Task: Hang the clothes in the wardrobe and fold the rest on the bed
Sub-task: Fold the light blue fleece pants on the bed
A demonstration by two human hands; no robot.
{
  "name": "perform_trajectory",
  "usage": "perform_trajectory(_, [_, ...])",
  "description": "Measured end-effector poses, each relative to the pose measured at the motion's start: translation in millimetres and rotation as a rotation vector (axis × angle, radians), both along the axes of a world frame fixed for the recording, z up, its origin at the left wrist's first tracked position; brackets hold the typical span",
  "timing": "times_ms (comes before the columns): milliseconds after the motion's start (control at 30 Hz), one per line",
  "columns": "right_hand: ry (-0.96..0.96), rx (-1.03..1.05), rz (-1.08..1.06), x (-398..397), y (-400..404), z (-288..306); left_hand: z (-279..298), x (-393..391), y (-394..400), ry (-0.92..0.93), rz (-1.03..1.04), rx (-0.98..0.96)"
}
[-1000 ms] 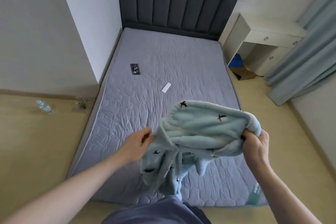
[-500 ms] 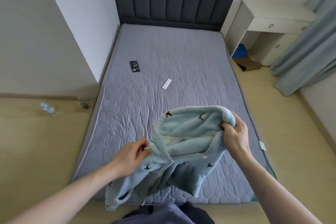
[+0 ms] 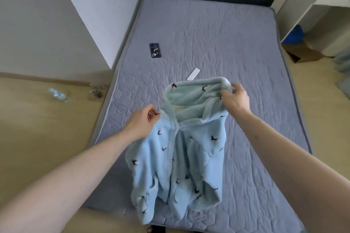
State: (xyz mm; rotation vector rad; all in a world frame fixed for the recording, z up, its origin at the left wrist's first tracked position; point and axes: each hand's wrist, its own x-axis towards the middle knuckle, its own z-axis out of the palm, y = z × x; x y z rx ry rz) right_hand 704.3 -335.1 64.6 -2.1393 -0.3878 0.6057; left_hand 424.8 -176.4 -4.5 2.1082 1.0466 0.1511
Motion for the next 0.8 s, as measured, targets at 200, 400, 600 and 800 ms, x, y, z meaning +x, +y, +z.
perform_trajectory(200, [0.066, -0.192, 0.134, -17.7, -3.4, -153.3, -117.2, -19.1, 21.9, 0.269, 0.166, -0.163])
perform_trajectory(400, [0.233, -0.595, 0.227, -88.0, -103.9, -319.5, -255.7, -120.6, -7.3, 0.652, 0.204, -0.322])
perform_trajectory(600, [0.332, -0.747, -0.053, -117.7, -153.8, -415.8, -344.8, -145.8, -26.0, 0.731, 0.365, -0.600])
perform_trajectory(800, [0.420, -0.796, -0.184, -127.8, -172.8, -454.0, -383.2, -126.2, -54.3, 0.602, 0.382, -0.611])
